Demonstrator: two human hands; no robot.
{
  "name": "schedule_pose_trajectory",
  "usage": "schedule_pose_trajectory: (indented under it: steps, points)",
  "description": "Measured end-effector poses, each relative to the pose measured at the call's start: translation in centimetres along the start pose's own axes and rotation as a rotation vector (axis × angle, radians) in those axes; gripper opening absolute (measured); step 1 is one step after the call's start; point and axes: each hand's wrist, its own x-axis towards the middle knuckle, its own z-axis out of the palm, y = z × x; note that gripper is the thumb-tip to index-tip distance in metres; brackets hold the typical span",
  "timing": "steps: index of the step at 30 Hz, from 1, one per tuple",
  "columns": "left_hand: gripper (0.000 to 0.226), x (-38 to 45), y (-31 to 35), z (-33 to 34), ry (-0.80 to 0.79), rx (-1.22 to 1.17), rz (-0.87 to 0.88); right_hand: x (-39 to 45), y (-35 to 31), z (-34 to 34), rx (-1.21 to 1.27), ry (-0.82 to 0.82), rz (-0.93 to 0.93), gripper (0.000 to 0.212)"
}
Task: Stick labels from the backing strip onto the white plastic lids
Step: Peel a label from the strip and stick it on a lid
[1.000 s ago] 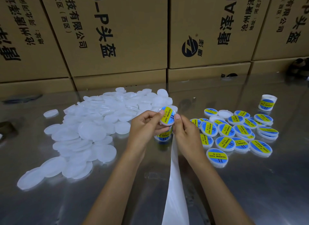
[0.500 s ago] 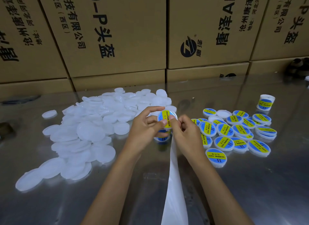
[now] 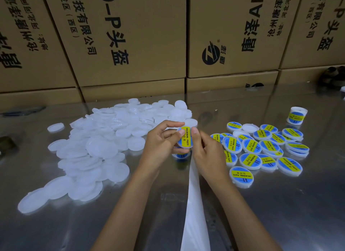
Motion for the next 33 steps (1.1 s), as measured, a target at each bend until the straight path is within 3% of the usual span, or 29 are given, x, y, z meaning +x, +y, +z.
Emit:
schedule_pose_trajectory:
  steps: [4, 16, 26, 33]
  points:
    - [0.018, 0.0, -0.1, 0.1, -0.022, 0.004, -0.035, 0.2, 0.2, 0.1, 0.019, 0.016, 0.017, 0.044]
    - [0.015, 0.2, -0.5, -0.1, 0.035, 0.02, -0.014, 0.0, 0.0, -0.1, -0.112, -0.048, 0.056, 0.066]
    - [0.01, 0.4, -1.0, -0.1, 0.072, 0.111, 0.006, -0.3, 0.0, 0.2, -0.19, -0.049, 0.037, 0.058]
    - [0.014, 0.2, -0.8, 0.5, 0.03, 0.082, -0.021, 0.2, 0.1, 0.4, 0.195, -0.054, 0.122, 0.052]
